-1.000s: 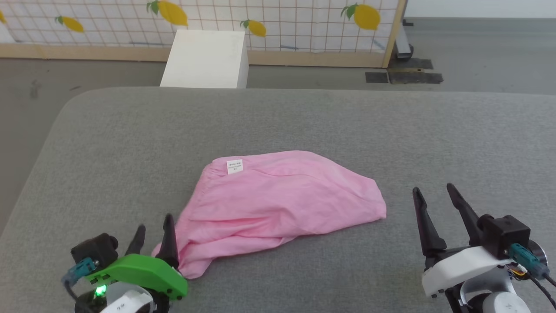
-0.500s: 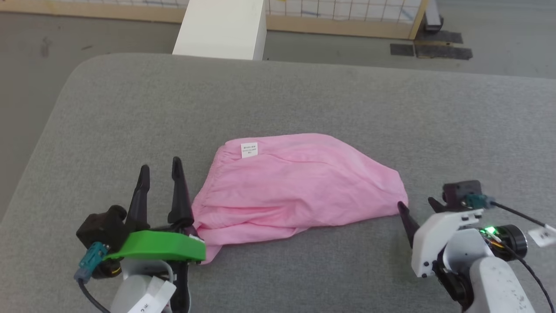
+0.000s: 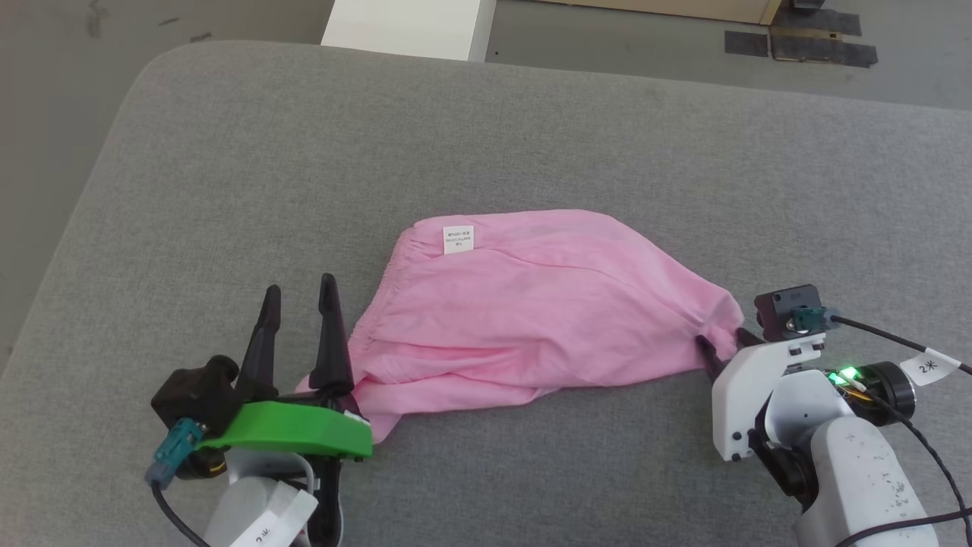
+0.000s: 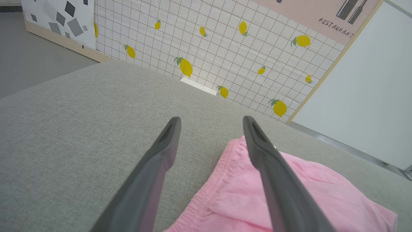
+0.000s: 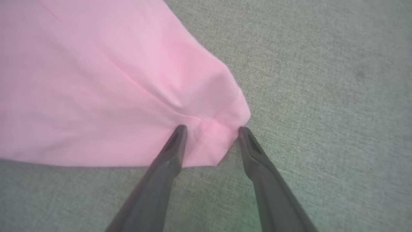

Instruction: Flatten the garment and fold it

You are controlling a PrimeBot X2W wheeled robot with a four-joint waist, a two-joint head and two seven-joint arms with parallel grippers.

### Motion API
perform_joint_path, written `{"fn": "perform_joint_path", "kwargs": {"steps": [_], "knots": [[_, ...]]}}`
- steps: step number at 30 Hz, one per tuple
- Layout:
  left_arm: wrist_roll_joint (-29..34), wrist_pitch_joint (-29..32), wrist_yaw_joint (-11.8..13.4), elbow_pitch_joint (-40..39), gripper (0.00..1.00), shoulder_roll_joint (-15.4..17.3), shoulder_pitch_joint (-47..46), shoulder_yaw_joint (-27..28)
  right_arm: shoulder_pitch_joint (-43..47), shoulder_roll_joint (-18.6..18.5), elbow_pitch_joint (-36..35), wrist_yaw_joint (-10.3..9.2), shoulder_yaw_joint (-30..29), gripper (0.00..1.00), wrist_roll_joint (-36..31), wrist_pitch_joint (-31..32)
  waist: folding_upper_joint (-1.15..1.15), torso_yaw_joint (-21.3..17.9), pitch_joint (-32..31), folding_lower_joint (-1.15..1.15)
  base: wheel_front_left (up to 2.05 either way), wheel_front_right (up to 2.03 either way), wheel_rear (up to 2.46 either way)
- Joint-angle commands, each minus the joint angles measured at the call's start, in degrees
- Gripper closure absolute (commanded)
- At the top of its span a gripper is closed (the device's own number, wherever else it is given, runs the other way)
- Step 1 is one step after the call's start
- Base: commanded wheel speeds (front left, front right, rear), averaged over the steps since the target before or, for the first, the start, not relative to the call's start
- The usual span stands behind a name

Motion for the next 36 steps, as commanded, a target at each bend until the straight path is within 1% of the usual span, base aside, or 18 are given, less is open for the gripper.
{"fn": "perform_joint_path", "kwargs": {"steps": [1,6,7,13,15,19,21,24,26,29,33,36], "knots": [[0.29,-0.26,-0.11,0.15,0.00,-0.26,-0.83,-0.37,-0.40,0.03,0.03,-0.09,0.30,1.00,0.48,-0.56,0.00,-0.26,-0.25,-0.01,0.00,0.00,0.00],[-0.12,-0.27,0.06,1.14,0.00,-0.28,-0.77,-1.15,0.33,0.03,0.99,-0.09,0.03,1.00,2.02,-1.32,0.00,-1.32,-1.72,-0.01,0.00,0.00,0.00],[0.23,-0.27,-0.39,2.24,0.00,-0.28,-0.60,-1.30,1.18,0.03,0.66,-0.09,-0.87,1.00,2.68,-3.05,0.00,-1.96,-3.20,-0.01,0.00,0.00,0.00],[-0.02,0.34,-1.24,5.44,0.00,-0.28,-1.83,-3.28,5.80,0.03,-2.29,-0.09,-4.11,1.00,4.06,-4.50,0.00,-2.94,-5.69,-0.01,0.00,0.00,0.00],[-0.20,2.87,-1.69,7.17,0.00,-0.25,-4.17,-4.36,7.26,0.03,-3.56,-0.09,-4.76,1.00,4.03,-4.35,0.00,-3.26,-6.03,-0.01,0.00,0.00,0.00],[-0.46,10.49,-1.67,11.37,0.00,-0.17,-10.72,-6.28,9.08,0.03,-5.69,-0.09,-5.07,1.00,4.44,-3.80,0.00,-4.03,-6.09,-0.01,0.00,0.00,0.00],[-0.90,15.28,-0.86,14.40,0.00,-0.18,-13.95,-6.86,9.51,0.03,-6.39,-0.09,-4.73,1.00,4.81,-3.46,0.00,-4.58,-5.93,-0.01,0.00,0.00,0.00],[-1.48,23.32,1.31,19.61,0.00,-0.17,-18.23,-7.43,9.74,0.03,-7.06,-0.09,-3.81,1.00,5.42,-3.08,0.00,-5.54,-5.52,-0.01,0.00,0.00,0.00],[-1.40,27.28,2.39,22.21,0.00,0.10,-20.44,-7.77,9.72,0.03,-7.33,-0.09,-3.14,1.00,5.65,-2.92,0.00,-6.12,-5.20,-0.01,0.00,0.00,0.00],[-1.74,31.73,3.10,25.16,0.00,0.52,-22.98,-8.02,9.53,0.03,-7.63,-0.09,-2.23,1.00,5.73,-2.69,0.00,-6.73,-4.65,-0.01,0.00,0.00,0.00],[-1.26,34.92,4.21,28.11,0.00,1.54,-25.55,-8.26,9.31,0.03,-7.93,-0.09,-1.56,1.00,5.92,-2.55,0.00,-7.16,-3.87,-0.01,0.00,0.00,0.00],[-1.57,36.87,4.20,29.55,0.00,1.67,-27.09,-8.49,9.11,0.03,-8.20,-0.09,-1.38,1.00,6.12,-2.49,0.00,-7.25,-3.20,-0.01,0.00,0.00,0.00]]}}
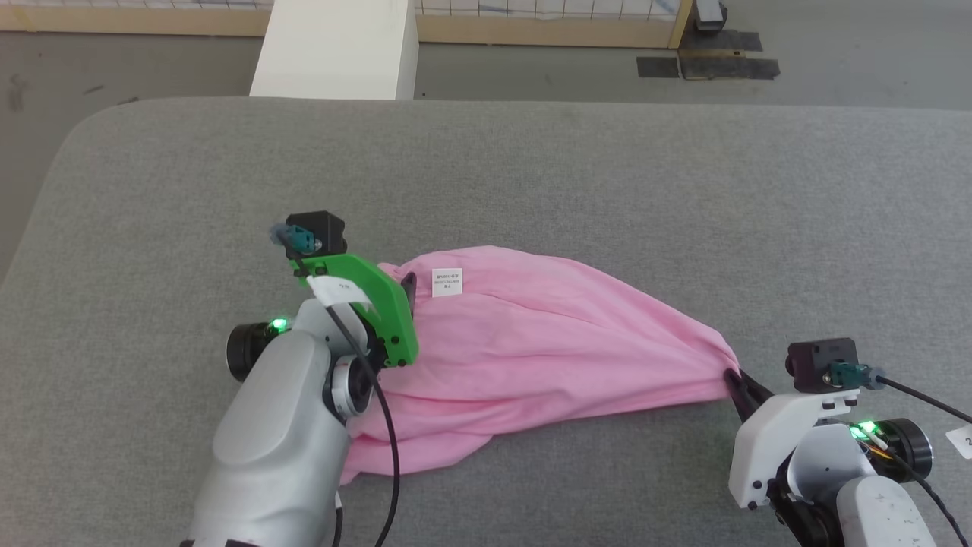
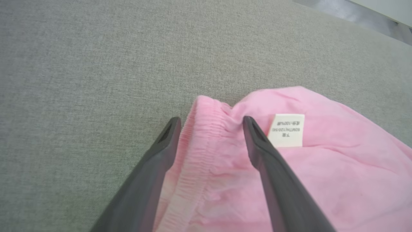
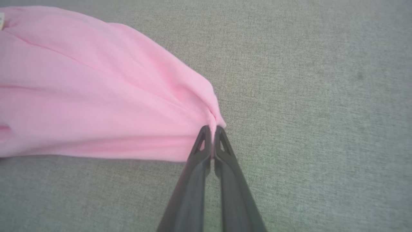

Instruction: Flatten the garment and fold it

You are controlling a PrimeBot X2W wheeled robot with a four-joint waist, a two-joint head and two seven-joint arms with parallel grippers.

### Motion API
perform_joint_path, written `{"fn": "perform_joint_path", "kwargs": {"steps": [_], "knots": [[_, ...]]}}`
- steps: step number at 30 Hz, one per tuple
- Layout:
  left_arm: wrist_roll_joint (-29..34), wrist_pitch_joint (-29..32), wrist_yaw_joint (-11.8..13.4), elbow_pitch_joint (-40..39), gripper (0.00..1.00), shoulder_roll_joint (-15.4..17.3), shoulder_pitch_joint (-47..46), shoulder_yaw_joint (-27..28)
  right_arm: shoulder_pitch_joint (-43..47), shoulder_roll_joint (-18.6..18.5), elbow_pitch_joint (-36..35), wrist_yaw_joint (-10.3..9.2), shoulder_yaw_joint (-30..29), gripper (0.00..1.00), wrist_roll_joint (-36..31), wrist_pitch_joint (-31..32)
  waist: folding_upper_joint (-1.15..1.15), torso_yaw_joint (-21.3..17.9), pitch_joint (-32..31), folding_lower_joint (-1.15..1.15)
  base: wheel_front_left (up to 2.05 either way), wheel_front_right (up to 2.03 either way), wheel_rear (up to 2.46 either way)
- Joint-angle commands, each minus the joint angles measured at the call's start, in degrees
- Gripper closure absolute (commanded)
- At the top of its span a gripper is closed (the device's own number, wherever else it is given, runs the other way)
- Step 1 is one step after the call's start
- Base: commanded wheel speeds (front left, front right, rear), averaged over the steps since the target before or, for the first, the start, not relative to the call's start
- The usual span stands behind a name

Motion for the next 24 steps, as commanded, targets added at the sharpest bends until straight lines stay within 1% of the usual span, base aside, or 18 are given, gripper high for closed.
{"fn": "perform_joint_path", "kwargs": {"steps": [1,4,5,6,7,9,16,20,24], "knots": [[-0.08,0.41,-0.13,0.39,0.00,0.45,-1.64,-0.16,-0.23,-0.03,-0.38,-0.09,0.11,1.00,0.43,0.19,0.00,-0.14,0.73,0.00,0.00,0.00,0.00],[-0.71,1.45,-0.73,1.14,0.00,0.40,-2.72,-0.29,-0.54,-0.03,-0.46,-0.09,0.21,1.00,0.62,0.08,0.00,-0.18,1.31,0.00,0.00,0.00,0.00],[-1.12,2.08,-1.27,1.43,0.00,0.35,-3.05,-0.43,-0.65,-0.03,-0.43,-0.09,0.33,1.00,0.73,0.07,0.00,-0.20,1.48,0.00,0.00,0.00,0.00],[-1.47,2.37,-1.62,1.56,0.10,0.30,-3.26,-0.45,-0.73,-0.03,-0.41,-0.09,0.40,1.00,0.76,0.06,0.00,-0.20,1.60,0.00,0.00,0.00,0.00],[-1.85,2.71,-2.16,1.60,0.53,0.21,-3.44,-0.63,-0.83,-0.03,-0.39,-0.09,0.43,1.00,0.84,-0.01,0.00,-0.20,1.70,0.00,0.00,0.00,0.00],[-2.30,3.28,-3.01,1.59,1.00,0.09,-3.60,-1.10,-0.92,-0.03,-0.30,-0.09,0.40,1.00,0.95,-0.11,0.00,-0.13,1.79,0.00,0.00,0.00,0.00],[-2.08,0.86,-3.73,0.39,1.00,0.01,-3.78,-1.77,-1.07,-0.03,-0.01,-0.09,0.23,1.00,1.18,-0.34,0.00,0.40,1.28,0.00,0.00,0.00,0.00],[-2.34,-0.95,-4.30,-1.74,1.00,0.07,-4.47,-1.55,-2.13,-0.03,-1.44,-0.09,-0.38,1.00,1.32,-0.47,0.00,0.59,0.74,0.00,0.00,0.00,0.00],[-3.28,-3.08,-6.57,-4.90,1.00,0.43,-6.71,-0.99,-5.88,-0.03,-4.60,-0.09,0.05,1.00,1.16,1.45,0.00,-0.02,0.88,0.00,0.00,0.00,0.00]]}}
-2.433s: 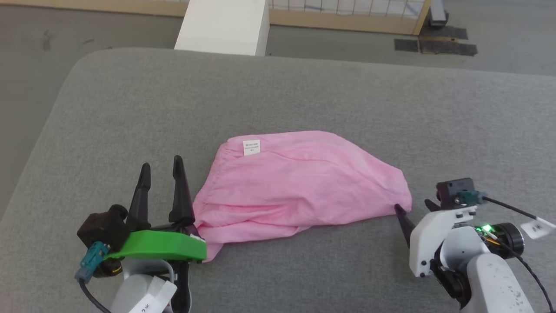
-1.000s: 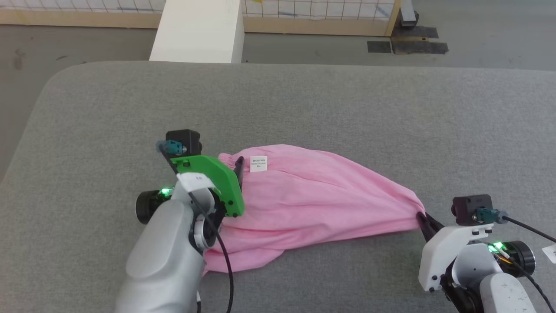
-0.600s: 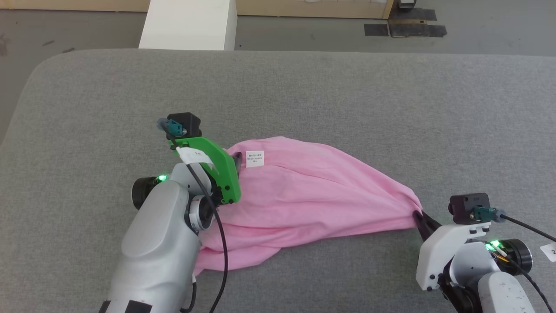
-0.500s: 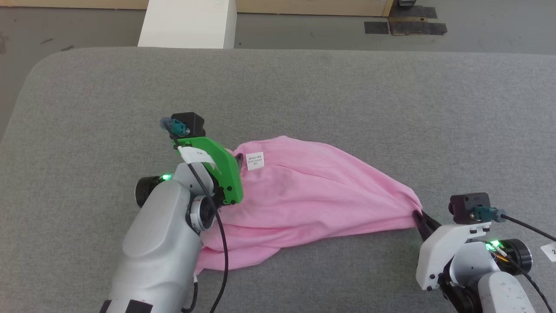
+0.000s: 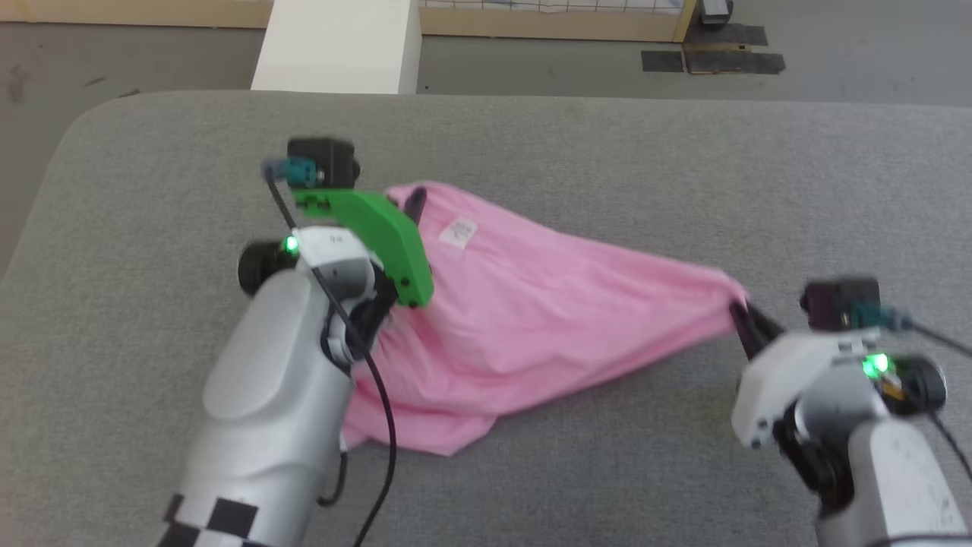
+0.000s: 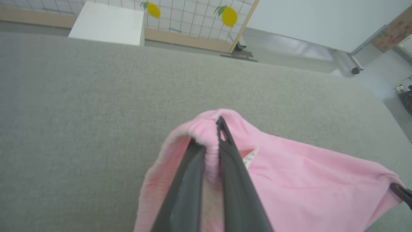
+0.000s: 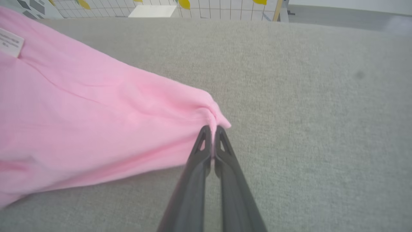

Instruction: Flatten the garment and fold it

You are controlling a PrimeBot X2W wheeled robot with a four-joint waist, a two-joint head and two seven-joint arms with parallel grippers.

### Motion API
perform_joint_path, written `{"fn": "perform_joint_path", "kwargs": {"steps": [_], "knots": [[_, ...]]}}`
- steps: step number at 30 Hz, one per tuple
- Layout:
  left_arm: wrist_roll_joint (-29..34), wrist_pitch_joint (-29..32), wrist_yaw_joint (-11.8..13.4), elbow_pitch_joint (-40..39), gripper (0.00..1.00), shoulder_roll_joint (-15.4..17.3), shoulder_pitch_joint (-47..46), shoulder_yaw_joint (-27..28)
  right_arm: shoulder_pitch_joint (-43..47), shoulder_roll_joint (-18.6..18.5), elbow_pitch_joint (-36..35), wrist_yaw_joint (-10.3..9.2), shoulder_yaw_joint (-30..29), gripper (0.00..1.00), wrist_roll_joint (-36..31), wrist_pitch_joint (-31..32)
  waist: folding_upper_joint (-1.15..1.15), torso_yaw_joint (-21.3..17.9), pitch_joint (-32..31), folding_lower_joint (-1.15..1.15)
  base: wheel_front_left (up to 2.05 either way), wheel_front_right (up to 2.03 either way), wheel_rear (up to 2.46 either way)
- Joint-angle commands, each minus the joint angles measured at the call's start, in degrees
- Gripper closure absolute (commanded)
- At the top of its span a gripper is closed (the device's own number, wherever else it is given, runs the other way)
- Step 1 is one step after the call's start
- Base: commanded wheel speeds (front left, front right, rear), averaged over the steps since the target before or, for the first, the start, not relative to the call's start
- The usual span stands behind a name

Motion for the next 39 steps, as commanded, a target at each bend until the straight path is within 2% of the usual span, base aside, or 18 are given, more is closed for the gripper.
{"fn": "perform_joint_path", "kwargs": {"steps": [1,4,8,14,21,26,29,33,39], "knots": [[0.26,0.20,-1.43,-0.77,1.00,1.16,-2.34,-0.44,-3.31,0.03,-1.40,-0.09,0.79,1.00,-0.71,1.22,0.00,-0.82,0.42,0.00,0.00,0.00,0.00],[-1.83,2.25,-3.28,-1.94,1.00,2.05,-5.05,0.30,-9.44,-0.58,-3.42,-0.09,2.62,1.00,-2.14,3.94,0.00,-1.77,1.35,0.00,0.00,0.00,0.00],[-1.51,3.58,-4.17,-3.71,1.00,5.43,-11.27,1.27,-20.18,-3.17,-3.72,-0.09,5.41,1.00,-1.69,7.36,0.00,-2.88,4.15,0.00,0.00,0.00,0.00],[-1.83,1.86,-2.15,-5.07,1.00,7.82,-22.29,5.67,-38.19,-4.98,1.69,-0.09,6.49,1.00,-0.53,9.40,0.00,-4.34,9.71,0.00,0.00,0.00,0.00],[-1.78,-4.49,0.44,-4.43,1.00,8.00,-35.51,10.04,-55.82,-7.07,9.98,-0.09,5.91,1.00,-5.81,3.56,0.00,-4.67,14.78,0.00,0.00,0.00,0.00],[-2.45,-9.92,0.05,-3.12,1.00,7.24,-41.50,11.82,-64.28,-7.27,13.85,-0.09,3.84,1.00,-8.85,-3.54,0.00,-4.69,16.20,0.00,0.00,0.00,0.00],[-2.87,-11.52,-1.13,-1.93,1.00,6.86,-42.14,11.69,-65.91,-7.05,15.58,-0.09,3.08,1.00,-9.08,-6.49,0.00,-4.44,16.07,0.00,0.00,0.00,0.00],[-4.67,-12.08,-3.77,-0.24,1.00,6.06,-38.35,10.82,-62.75,-7.05,17.53,-0.09,4.30,1.00,-7.15,-7.71,0.00,-4.07,14.87,0.00,0.00,0.00,0.00],[-7.52,-10.52,-6.39,-0.56,1.00,5.92,-23.12,6.03,-48.39,-8.32,16.86,-0.09,8.66,1.00,-0.38,-5.64,0.00,-3.33,11.28,0.00,0.00,0.00,0.00]]}}
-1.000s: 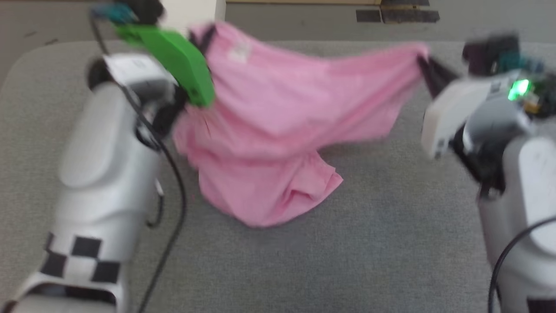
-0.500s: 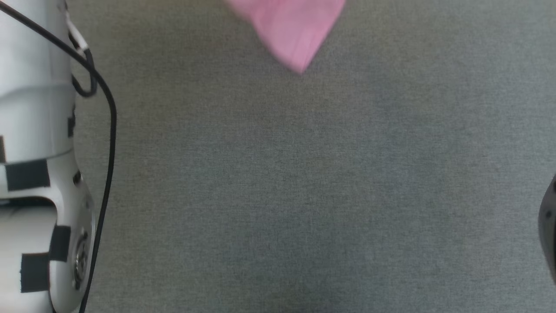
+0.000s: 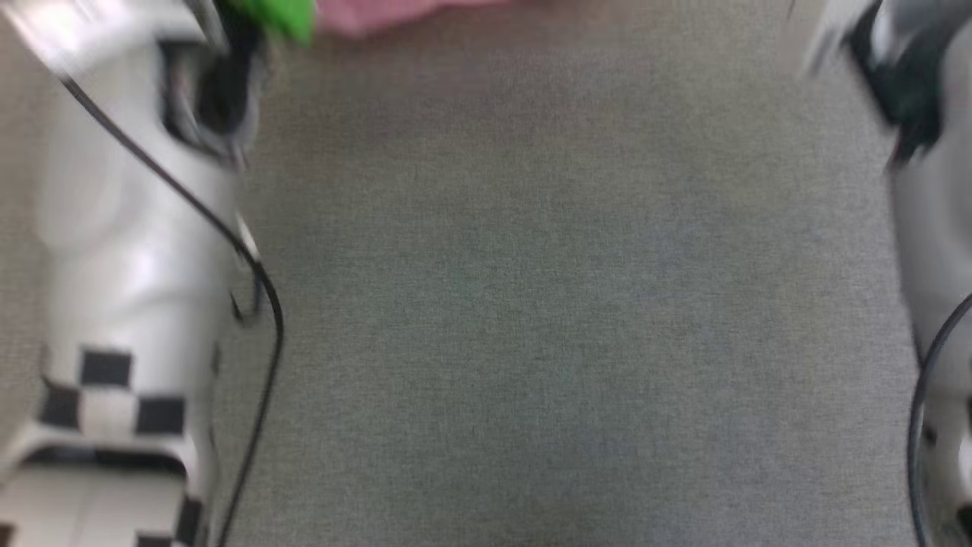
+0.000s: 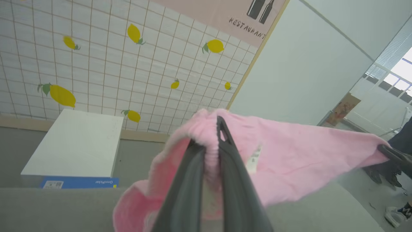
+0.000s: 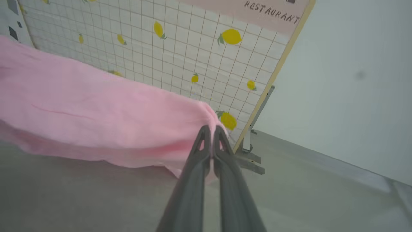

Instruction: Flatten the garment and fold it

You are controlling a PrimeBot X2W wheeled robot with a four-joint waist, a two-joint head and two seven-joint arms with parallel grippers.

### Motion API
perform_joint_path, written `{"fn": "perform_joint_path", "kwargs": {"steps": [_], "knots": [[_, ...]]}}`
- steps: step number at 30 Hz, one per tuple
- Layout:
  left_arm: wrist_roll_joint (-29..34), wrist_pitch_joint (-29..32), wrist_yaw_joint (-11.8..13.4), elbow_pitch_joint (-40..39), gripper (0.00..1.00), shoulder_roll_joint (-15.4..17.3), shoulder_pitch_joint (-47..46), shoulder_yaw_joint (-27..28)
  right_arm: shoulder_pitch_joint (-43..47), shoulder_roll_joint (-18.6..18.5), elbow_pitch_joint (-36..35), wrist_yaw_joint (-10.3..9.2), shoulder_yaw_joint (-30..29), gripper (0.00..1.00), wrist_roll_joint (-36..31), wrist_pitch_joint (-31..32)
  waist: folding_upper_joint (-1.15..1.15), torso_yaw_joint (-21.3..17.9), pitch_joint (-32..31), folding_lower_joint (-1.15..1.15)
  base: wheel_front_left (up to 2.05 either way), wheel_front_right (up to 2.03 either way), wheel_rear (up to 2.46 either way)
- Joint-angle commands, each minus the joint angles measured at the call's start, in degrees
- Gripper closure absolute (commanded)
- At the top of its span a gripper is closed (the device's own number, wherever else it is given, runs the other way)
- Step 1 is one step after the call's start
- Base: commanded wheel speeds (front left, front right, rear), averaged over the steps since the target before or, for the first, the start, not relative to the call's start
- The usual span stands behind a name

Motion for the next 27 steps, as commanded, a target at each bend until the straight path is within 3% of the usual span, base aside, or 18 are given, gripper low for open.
{"fn": "perform_joint_path", "kwargs": {"steps": [1,6,14,22,27], "knots": [[-1.57,0.46,-0.54,-0.62,1.00,-0.37,4.89,-1.01,4.52,-1.01,-1.27,-0.10,1.32,1.00,1.69,0.60,0.00,0.77,-2.51,-0.01,0.00,0.00,0.00],[-6.04,1.49,-0.81,-5.39,1.00,0.01,22.05,-4.82,20.80,-5.08,-8.61,-0.10,4.78,1.00,6.96,1.95,0.00,1.32,-5.75,-0.01,0.00,0.00,0.00],[-12.93,7.86,-0.75,-15.04,1.00,3.57,46.96,-9.24,45.14,-8.67,-20.10,-0.10,4.86,1.00,11.62,4.90,0.00,1.71,-9.63,-0.01,0.00,0.00,0.00],[-13.09,10.98,4.27,-24.78,1.00,7.23,62.51,-10.42,62.32,-7.58,-25.73,-0.10,-0.67,1.00,12.89,14.21,0.00,2.84,-13.23,-0.01,0.00,0.00,0.00],[-13.52,11.35,7.35,-31.81,1.00,8.36,69.79,-10.09,71.58,-5.95,-32.71,-0.10,-5.58,1.00,13.31,22.71,0.00,3.70,-14.42,-0.01,0.00,0.00,0.00]]}}
